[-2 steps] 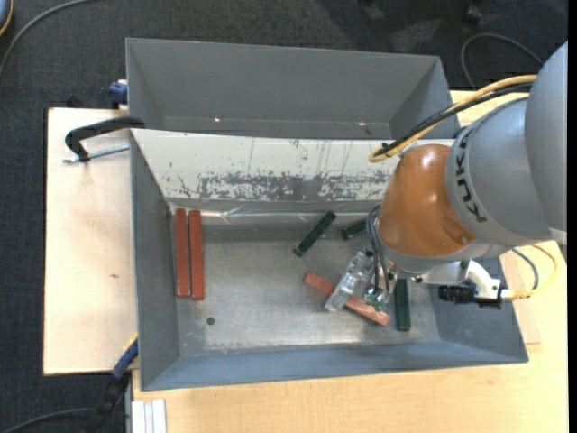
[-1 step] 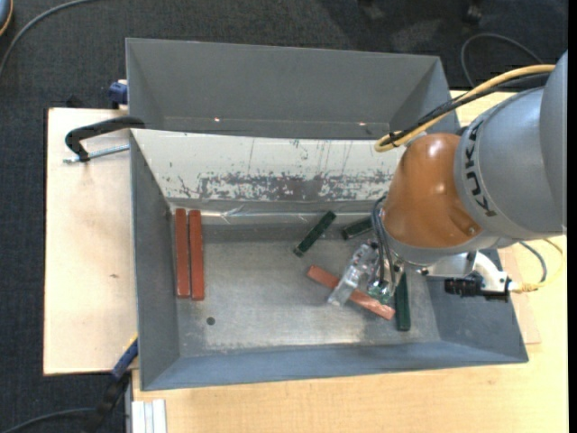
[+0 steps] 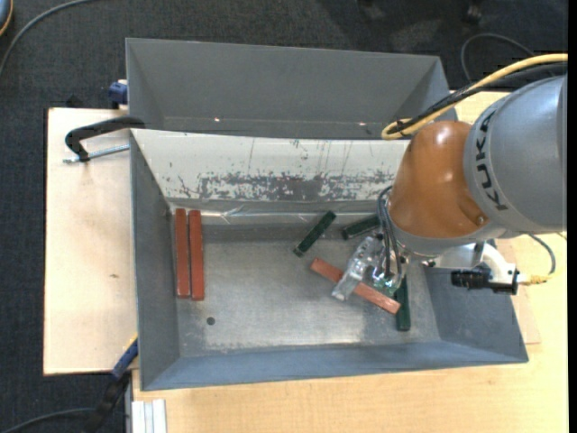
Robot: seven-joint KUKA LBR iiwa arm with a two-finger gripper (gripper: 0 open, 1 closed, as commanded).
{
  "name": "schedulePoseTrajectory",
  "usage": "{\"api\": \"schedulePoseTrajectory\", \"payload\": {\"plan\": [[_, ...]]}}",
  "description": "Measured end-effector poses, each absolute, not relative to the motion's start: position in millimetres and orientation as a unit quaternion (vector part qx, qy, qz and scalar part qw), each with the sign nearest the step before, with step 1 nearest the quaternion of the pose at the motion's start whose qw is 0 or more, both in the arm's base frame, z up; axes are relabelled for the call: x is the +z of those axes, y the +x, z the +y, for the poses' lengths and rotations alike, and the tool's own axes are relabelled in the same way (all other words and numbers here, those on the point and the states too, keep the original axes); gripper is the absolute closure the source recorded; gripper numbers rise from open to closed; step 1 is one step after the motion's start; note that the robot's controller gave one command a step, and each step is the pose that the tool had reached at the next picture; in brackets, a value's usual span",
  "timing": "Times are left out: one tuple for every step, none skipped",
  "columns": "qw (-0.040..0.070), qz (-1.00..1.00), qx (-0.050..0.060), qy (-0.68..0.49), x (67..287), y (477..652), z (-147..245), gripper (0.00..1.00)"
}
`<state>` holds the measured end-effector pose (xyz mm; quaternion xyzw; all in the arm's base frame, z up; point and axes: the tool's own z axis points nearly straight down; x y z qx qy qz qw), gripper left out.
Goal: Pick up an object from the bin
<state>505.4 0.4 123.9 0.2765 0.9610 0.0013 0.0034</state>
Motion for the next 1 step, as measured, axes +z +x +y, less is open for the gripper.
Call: {"api": "schedulePoseTrajectory", "payload": {"plan": [[0.003,0.961,0.001,0.276,142.5,507.1,0.9,1.0]]}}
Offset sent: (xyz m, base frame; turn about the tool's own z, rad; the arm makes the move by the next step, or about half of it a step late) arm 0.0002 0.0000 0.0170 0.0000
